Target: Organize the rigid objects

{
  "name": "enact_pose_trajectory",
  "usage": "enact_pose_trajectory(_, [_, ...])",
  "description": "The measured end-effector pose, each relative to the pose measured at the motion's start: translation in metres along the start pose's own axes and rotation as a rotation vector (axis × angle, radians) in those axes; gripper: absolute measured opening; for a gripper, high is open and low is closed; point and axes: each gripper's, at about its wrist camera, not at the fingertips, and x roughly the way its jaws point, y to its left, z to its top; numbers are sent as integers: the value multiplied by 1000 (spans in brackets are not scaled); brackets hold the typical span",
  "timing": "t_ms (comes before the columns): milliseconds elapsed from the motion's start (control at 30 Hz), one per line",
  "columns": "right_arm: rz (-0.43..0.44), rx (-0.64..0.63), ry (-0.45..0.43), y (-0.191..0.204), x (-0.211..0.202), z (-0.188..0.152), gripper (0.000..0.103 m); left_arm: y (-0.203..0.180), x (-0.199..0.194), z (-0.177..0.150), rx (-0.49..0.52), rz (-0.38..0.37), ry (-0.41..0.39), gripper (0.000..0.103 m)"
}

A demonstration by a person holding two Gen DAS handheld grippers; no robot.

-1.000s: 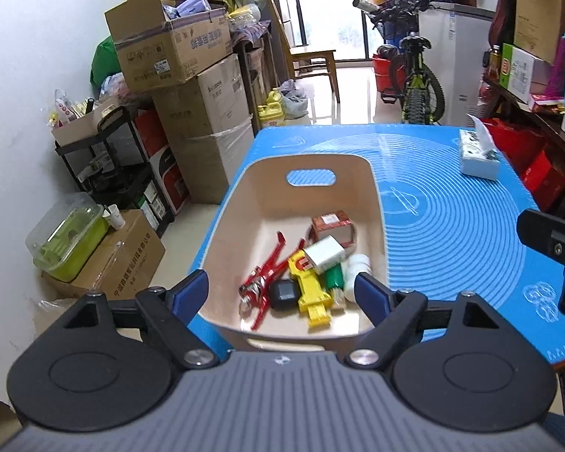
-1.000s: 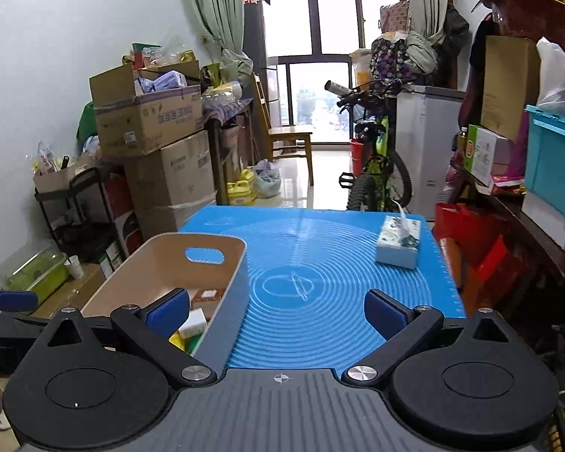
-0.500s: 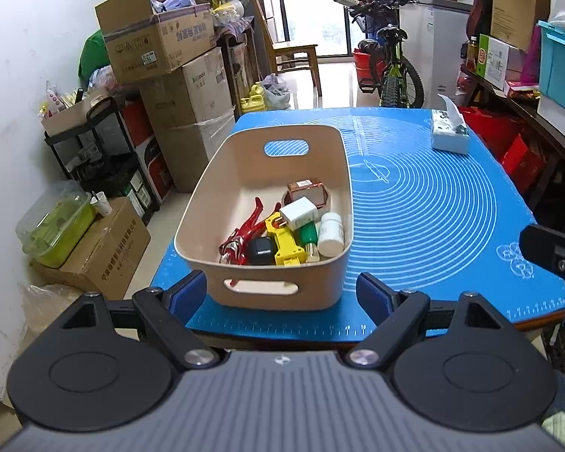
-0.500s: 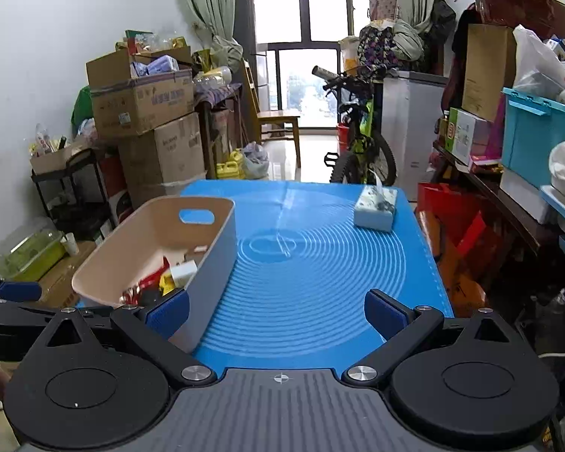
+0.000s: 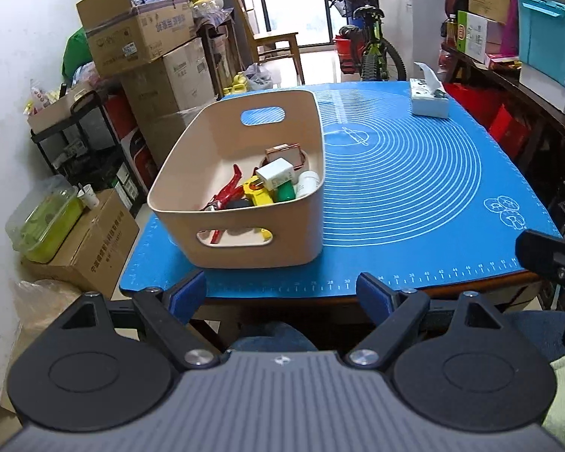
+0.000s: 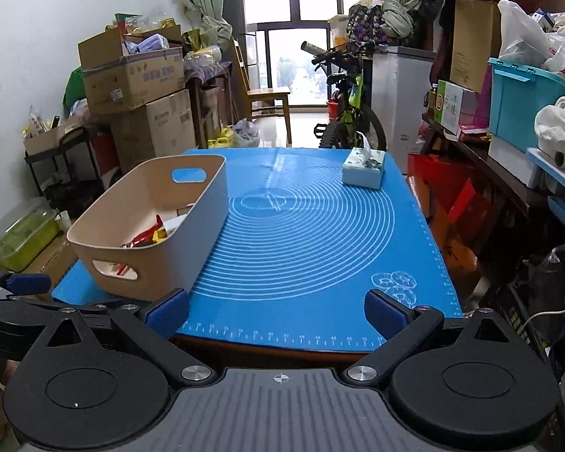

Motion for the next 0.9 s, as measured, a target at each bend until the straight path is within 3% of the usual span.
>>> enact_pose_trajectory(467, [0,33,39,-3,12,-25,99,-2,9,-12,-4,-27,19,87])
enact_pose_trajectory(900, [-5,46,41,-4,14,-25,99,-1,10,-12,-2,-45,23,87])
